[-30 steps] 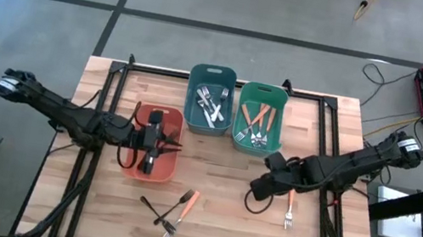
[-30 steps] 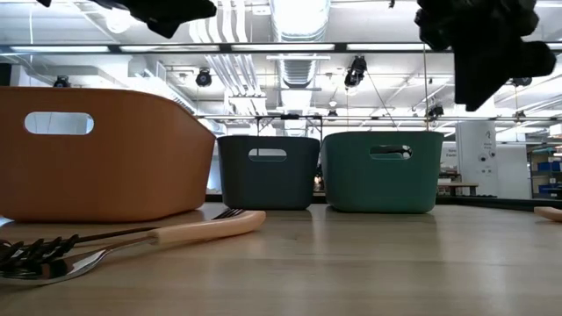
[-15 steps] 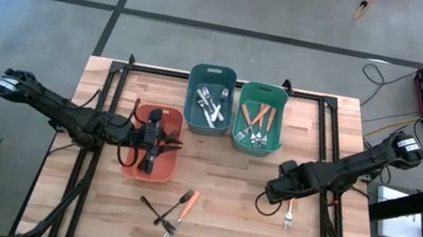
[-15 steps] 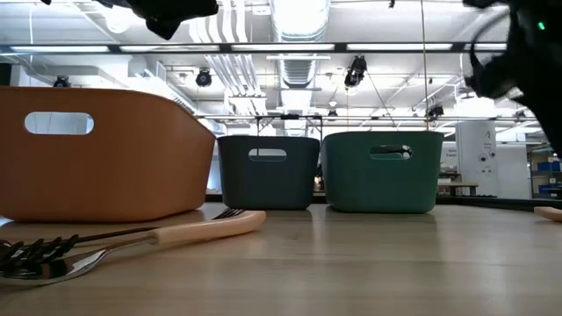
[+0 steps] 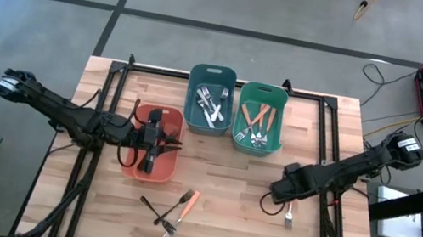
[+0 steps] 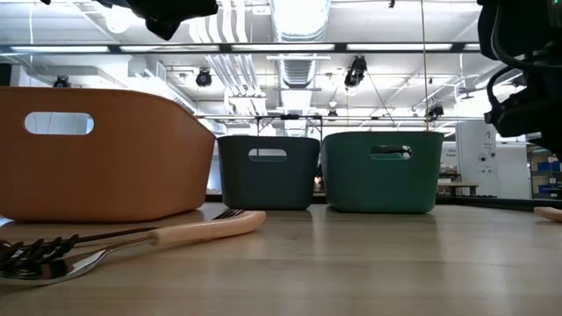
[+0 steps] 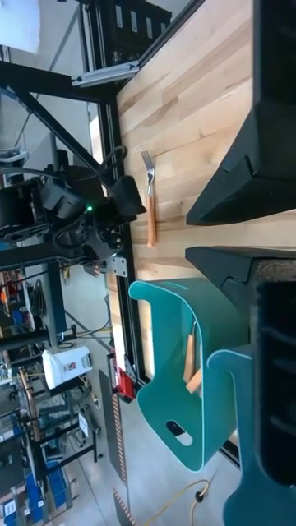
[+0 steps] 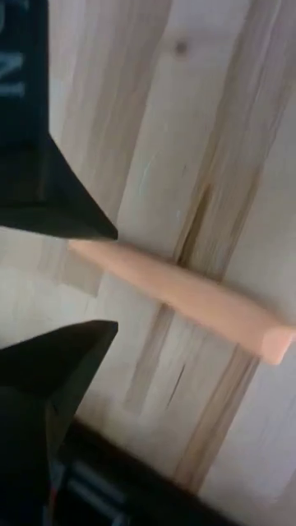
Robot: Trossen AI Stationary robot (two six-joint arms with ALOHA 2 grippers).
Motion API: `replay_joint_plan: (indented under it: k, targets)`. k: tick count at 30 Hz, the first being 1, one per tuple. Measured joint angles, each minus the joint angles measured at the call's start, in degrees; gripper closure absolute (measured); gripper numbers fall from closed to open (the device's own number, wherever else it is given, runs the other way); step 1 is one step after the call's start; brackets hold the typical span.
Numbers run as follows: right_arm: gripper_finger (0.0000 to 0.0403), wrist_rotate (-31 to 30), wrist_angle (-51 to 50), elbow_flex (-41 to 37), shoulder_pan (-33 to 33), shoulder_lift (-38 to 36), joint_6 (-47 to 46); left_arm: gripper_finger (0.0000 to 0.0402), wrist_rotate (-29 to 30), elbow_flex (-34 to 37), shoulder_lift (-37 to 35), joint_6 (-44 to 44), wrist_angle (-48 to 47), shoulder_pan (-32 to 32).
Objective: Sort silverware by color (type)
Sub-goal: Put the orange fork into the green bin
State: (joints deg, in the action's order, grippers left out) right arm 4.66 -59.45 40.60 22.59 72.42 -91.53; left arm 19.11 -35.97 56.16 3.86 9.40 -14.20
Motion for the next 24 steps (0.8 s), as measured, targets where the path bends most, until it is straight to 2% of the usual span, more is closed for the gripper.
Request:
replay_joint_plan:
  k: [5,12,16,24]
  targets:
    - [0.0204,-0.39,3.86,-2.20,0.00,0.13,-1.20,0.0366,0.00,0.00,0.00,0.07,-0.37,0.00]
    - [0.0211,-0.93,10.83,-7.01,0.00,0.11,-3.05,0.0366,0.00,0.00,0.00,0.32,-0.45,0.00]
    - [0.0245,-1.17,14.00,-9.13,0.02,0.02,-3.22,0.0366,0.00,0.00,0.00,0.76,-0.45,0.00]
    - [0.0360,-1.38,14.98,-10.51,0.02,0.07,-5.15,0.0366,0.02,0.00,0.00,0.76,-0.43,0.00]
